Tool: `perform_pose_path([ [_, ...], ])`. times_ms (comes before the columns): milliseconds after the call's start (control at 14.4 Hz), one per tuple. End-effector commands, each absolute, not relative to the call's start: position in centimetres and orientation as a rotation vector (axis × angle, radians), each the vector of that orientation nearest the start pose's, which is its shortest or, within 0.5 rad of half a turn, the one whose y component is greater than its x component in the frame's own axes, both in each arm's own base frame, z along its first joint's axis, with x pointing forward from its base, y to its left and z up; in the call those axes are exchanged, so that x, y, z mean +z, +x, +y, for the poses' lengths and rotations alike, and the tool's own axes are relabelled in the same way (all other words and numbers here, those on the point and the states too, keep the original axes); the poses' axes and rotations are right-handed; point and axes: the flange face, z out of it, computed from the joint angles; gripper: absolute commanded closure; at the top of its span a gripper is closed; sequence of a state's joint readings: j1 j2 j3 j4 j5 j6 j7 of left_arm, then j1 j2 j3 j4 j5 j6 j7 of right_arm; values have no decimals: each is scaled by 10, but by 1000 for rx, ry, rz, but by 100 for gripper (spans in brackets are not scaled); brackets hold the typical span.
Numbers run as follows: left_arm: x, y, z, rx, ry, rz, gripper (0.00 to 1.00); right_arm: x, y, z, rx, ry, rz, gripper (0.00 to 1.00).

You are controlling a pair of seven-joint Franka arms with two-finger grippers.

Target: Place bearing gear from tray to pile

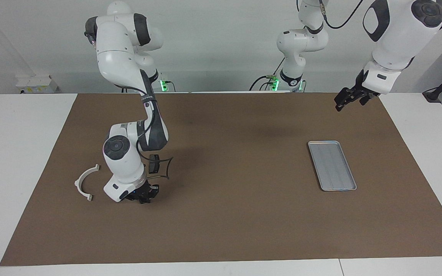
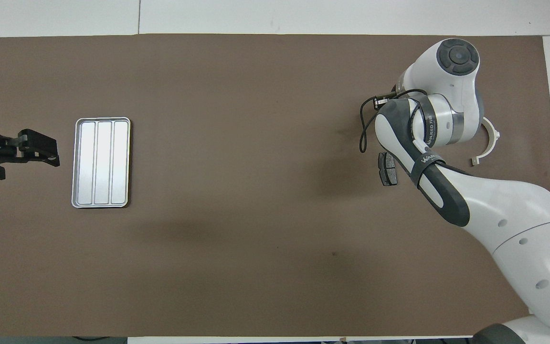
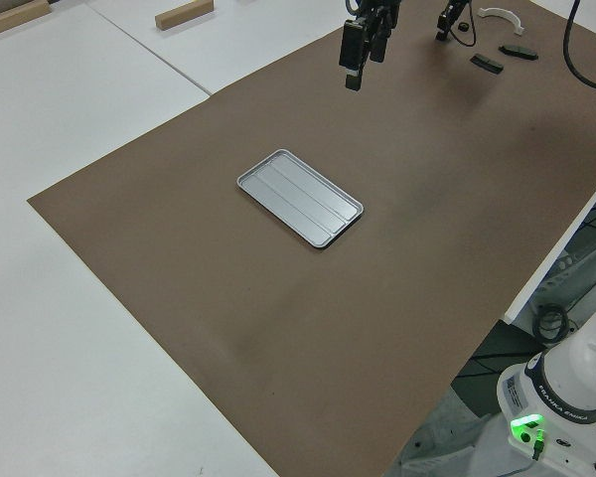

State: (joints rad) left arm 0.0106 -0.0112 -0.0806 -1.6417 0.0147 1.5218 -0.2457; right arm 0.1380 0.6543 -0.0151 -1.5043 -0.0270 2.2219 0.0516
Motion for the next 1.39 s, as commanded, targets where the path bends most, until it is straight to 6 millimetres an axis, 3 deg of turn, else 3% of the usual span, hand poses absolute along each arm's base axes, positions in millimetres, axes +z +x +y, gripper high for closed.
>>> perform_pose_path([
  [0,598,534,-36,168,-3101,-270,0,289,706,87,-108,-3161,-172,0],
  [347,598,534,-36,171,-3101,-270,0,302,709,85,-134,-3159,-174,0],
  [764,598,534,-36,168,-3101,-270,0,321,710,62,-146,-3164,-155,0],
  [1042,598,534,-36,168,-3101,-270,0,395,693,41,-147,-3163,-166,0],
  [1319,598,534,-36,171,-3101,-270,0,491,642,11,-46,-3157,-120,0],
])
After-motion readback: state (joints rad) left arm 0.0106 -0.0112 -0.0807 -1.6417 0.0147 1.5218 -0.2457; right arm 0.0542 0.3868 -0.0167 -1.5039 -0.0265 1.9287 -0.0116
